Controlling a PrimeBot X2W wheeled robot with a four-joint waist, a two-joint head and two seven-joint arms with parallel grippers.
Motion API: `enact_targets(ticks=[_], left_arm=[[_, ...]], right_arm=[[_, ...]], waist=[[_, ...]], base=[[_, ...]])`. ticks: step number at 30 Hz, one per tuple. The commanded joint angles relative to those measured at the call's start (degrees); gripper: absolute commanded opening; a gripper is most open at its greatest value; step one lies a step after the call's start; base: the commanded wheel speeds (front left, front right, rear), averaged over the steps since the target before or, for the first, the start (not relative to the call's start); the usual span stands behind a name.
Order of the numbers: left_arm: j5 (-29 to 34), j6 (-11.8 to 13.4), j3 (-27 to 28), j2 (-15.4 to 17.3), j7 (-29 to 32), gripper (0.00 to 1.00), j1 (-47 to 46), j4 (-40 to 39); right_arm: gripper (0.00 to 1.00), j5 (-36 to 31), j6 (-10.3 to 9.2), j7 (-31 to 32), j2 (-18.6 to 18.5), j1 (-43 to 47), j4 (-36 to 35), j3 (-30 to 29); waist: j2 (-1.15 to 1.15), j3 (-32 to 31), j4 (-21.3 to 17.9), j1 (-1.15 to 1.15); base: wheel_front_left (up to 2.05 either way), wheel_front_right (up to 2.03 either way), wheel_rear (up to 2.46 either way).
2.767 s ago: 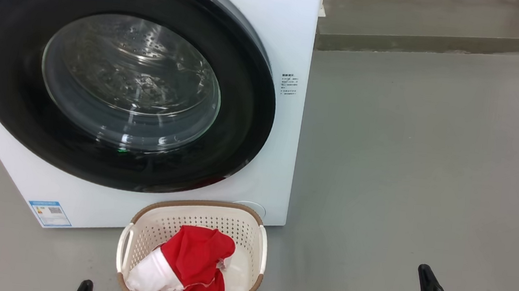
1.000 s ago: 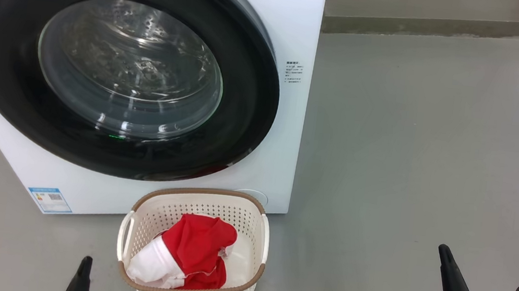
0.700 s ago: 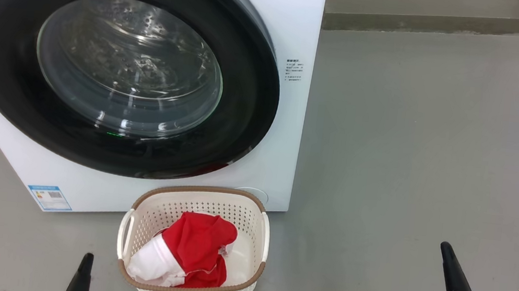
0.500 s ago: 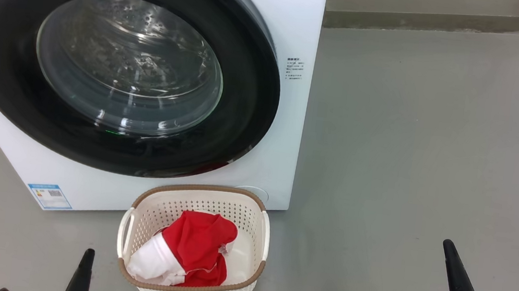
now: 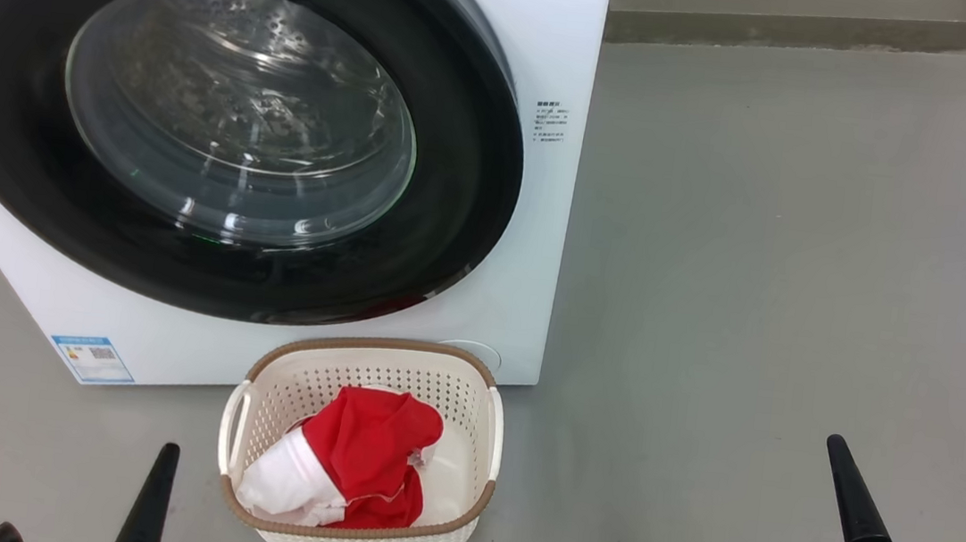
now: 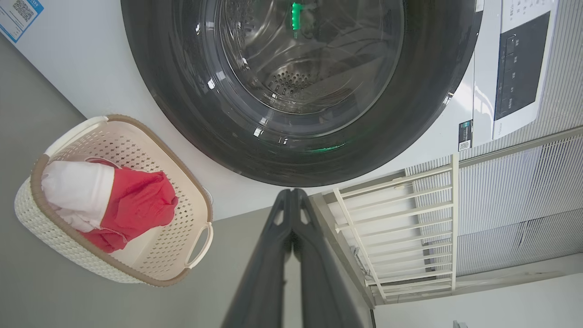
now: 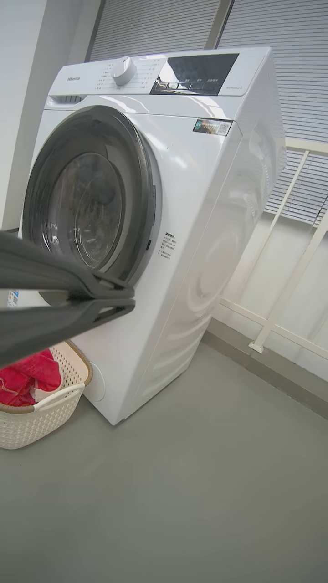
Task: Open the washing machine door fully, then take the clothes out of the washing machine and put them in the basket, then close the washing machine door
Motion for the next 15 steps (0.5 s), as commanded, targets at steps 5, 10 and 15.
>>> enact_targets(ticks=[5,10,15], left_arm=[[-4.07,-0.32,1.87,0.37,1.12,0.00,-3.13,-0.86],[-7.21,-0.34,2.01,0.31,1.94,0.00,-3.73,-0.70],[-10.35,-0.35,2.15,0.26,2.76,0.00,-4.34,-0.54]], right_arm=[[0.00,4.07,-0.04,1.10,-0.31,-3.43,-1.23,0.07],[0.00,7.02,-0.04,1.95,-0.27,-3.90,-1.13,-0.24],[0.00,9.97,-0.05,2.79,-0.23,-4.37,-1.03,-0.54]], waist=[[0.00,0.24,0.04,0.00],[0.00,0.47,0.07,0.00],[0.00,0.70,0.11,0.00]], base=[[0.00,0.00,0.00],[0.00,0.00,0.00],[0.00,0.00,0.00]])
